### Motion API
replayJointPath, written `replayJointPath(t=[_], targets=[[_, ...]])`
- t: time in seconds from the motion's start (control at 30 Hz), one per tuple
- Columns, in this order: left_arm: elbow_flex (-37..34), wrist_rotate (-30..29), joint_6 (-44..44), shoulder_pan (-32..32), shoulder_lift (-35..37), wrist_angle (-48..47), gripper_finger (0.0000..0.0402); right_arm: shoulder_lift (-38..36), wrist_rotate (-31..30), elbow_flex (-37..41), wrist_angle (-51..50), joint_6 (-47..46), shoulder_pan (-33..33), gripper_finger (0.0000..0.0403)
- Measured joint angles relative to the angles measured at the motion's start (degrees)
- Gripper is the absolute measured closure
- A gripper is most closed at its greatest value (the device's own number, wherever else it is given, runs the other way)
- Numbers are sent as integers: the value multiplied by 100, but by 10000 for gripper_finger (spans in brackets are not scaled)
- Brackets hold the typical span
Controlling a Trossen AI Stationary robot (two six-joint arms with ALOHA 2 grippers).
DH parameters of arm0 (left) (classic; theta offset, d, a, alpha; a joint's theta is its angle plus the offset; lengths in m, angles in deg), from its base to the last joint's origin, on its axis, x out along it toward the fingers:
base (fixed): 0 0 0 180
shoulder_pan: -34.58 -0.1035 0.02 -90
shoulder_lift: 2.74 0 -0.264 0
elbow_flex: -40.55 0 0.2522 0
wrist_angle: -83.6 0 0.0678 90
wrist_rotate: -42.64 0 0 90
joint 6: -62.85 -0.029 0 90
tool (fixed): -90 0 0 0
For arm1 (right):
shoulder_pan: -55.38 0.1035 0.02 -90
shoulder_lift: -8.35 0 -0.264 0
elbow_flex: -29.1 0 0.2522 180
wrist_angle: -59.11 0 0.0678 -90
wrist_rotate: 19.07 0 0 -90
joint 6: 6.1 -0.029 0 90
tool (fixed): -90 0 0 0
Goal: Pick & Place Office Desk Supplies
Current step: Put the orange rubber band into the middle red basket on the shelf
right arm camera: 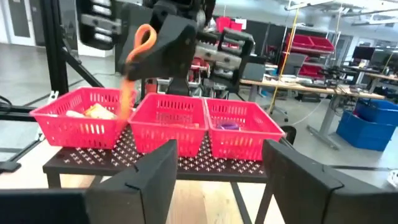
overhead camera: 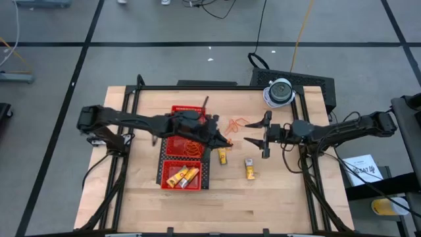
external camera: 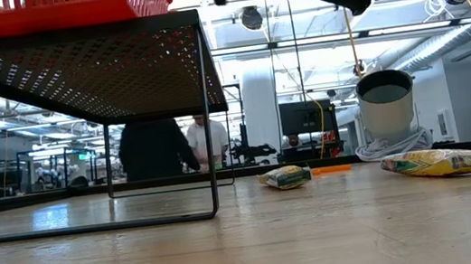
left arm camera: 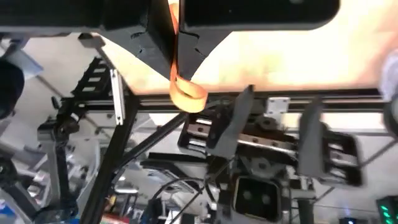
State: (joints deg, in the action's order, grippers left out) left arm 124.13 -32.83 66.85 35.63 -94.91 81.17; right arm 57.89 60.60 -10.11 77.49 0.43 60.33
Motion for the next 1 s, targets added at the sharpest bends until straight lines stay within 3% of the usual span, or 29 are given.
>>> replayJointPath(t=[0.1, 0.3, 0.47, 1.0], targets=[[-2, -300, -172, 0, 484, -690, 391, -18, -11, -7, -57, 4, 0, 175], [8, -1444, -526, 175, 1430, -1912, 396, -11, -13, -2, -136, 62, 0, 185], [-1, -2341, -411, 333, 1766, -2784, 395, -11, -13, -3, -117, 65, 2, 186], [-842, -2510, 295, 285, 1767, -2782, 389, -11, -11, -3, -120, 80, 2, 192]])
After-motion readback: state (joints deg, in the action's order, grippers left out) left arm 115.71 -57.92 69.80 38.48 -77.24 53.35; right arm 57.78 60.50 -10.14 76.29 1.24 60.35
